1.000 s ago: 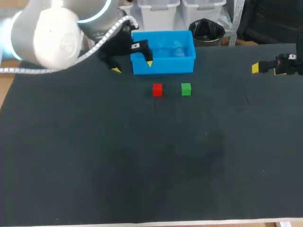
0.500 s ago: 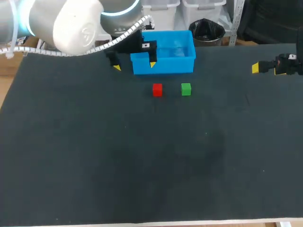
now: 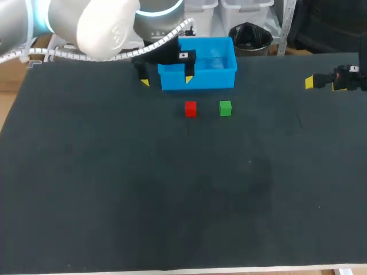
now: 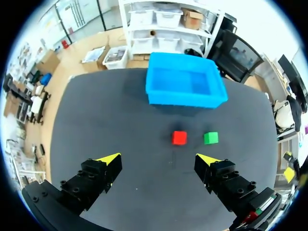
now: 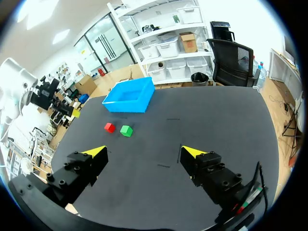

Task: Use the left arm to pick the red cube and place it into the blue plastic box first, then use the right arm to grasp the green cube and put it into the same blue plastic box after the first action is fully finished.

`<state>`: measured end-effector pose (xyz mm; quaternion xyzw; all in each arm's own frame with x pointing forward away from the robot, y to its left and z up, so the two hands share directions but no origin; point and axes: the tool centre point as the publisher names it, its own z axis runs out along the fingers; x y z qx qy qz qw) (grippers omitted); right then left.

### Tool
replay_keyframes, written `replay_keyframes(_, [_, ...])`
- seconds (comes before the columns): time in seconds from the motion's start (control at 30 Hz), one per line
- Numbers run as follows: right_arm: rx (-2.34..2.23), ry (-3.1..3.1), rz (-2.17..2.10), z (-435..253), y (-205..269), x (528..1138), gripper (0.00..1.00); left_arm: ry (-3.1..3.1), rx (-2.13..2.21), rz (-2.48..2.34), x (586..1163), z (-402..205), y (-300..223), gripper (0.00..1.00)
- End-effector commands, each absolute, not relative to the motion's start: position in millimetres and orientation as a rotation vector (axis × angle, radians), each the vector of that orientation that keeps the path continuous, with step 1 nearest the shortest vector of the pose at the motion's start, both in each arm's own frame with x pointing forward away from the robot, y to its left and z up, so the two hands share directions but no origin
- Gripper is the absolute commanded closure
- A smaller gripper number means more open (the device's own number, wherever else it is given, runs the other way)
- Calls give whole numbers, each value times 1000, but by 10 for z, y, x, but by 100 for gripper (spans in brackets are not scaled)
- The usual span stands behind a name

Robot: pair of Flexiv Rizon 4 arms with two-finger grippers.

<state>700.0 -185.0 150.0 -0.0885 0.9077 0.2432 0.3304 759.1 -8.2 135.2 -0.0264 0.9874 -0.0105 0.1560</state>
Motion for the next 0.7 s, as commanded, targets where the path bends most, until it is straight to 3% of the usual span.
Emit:
replay_keyframes(0.03, [-231,2374,636,1500,-1850,7000,0,2879,-88,22,7776,1339,-292,0])
replay_keyframes(0.7, [-231,2374,636,1500,-1850,7000,0,2937,-223,49,8030,933,-556,0])
